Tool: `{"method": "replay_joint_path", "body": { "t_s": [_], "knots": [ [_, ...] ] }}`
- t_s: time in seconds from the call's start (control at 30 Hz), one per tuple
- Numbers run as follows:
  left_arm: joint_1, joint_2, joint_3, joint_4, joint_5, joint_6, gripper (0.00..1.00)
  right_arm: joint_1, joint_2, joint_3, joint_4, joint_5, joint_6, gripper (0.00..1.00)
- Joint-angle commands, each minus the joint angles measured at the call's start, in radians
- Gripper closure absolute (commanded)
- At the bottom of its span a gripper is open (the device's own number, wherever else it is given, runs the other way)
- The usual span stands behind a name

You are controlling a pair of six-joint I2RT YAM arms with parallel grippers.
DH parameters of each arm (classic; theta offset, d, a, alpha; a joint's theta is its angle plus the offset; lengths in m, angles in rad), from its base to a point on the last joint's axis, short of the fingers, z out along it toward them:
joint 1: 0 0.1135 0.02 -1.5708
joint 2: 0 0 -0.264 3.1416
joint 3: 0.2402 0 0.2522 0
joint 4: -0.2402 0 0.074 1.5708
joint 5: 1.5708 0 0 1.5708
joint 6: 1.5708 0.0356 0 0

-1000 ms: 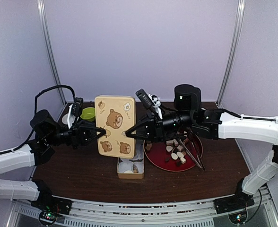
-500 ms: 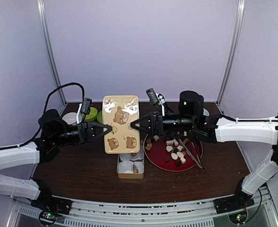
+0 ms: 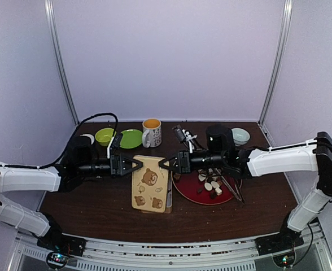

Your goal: Pack the chocolate

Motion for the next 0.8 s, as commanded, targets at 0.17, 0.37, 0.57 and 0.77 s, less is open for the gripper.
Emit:
{"method": "replay_joint_path", "body": {
  "t_s": [0.17, 0.37, 0.57, 0.77],
  "knots": [
    [0.002, 0.210, -0.009, 0.215, 0.021, -0.079, 0.56, -0.031, 0.161, -0.059, 0.179, 0.010, 0.132, 0.89],
    [0.002, 0.264, -0.027, 0.298, -0.004, -0.109, 0.54, -0.050, 0.184, -0.062, 0.183, 0.013, 0.128, 0.82],
    [0.003, 0.114, 0.050, -0.171, -0.110, 0.154, 0.36, -0.045, 0.105, -0.069, -0.021, 0.083, 0.024, 0.72],
    [0.001, -0.103, 0.130, -0.722, -0.256, 0.389, 0.19, 0.017, -0.007, -0.078, -0.250, 0.220, -0.002, 0.61]
  ]
}}
